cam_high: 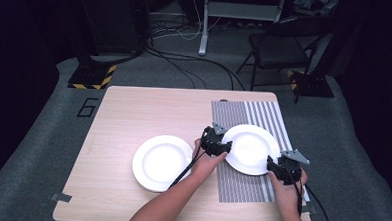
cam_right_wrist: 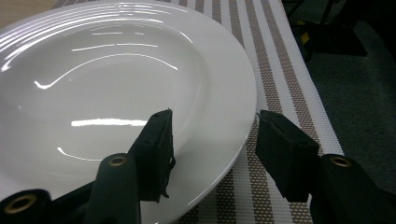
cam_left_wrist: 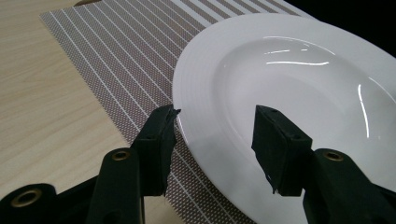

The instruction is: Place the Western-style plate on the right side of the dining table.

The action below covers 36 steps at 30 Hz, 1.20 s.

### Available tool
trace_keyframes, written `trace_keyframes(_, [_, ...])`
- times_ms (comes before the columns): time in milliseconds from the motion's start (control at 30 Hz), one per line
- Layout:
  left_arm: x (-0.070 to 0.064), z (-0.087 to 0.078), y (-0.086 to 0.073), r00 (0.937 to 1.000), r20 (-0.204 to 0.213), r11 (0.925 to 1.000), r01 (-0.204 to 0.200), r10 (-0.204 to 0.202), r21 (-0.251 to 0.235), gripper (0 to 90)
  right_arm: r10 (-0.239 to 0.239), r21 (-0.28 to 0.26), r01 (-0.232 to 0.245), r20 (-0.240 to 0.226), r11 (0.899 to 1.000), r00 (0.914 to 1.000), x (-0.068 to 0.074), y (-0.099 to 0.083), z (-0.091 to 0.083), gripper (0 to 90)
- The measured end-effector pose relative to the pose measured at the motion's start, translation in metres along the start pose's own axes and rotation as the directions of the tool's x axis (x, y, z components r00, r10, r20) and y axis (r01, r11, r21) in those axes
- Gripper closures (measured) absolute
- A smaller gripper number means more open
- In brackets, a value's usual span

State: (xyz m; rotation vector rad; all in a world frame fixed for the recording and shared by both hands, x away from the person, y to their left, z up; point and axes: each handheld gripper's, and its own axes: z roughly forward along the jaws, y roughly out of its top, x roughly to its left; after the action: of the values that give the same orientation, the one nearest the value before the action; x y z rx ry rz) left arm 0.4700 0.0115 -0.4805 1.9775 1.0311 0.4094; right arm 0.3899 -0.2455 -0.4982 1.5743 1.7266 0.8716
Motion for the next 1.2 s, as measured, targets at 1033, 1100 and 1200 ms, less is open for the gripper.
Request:
trace_keyframes(1033, [0.053,-0.07,0.002,0.9999,-0.007,0.9995,0.013,-0.013,-0.03,48.2,-0.035,-0.006,0.034,-0.172,0.999,0.9845,0.026,0.017,-0.024,44.2])
trace_keyframes(1100, [0.057,-0.074,0.002,0.9998,0.003,0.9995,0.017,-0.017,-0.027,48.6,-0.052,-0.009,0.051,-0.194,0.999,0.9796,0.03,0.02,-0.027,44.2])
trace_keyframes(1200, [0.06,-0.078,0.001,0.9998,0.004,0.9995,0.018,-0.018,-0.026,48.5,-0.076,-0.014,0.075,-0.221,0.997,0.9722,0.035,0.023,-0.031,44.1])
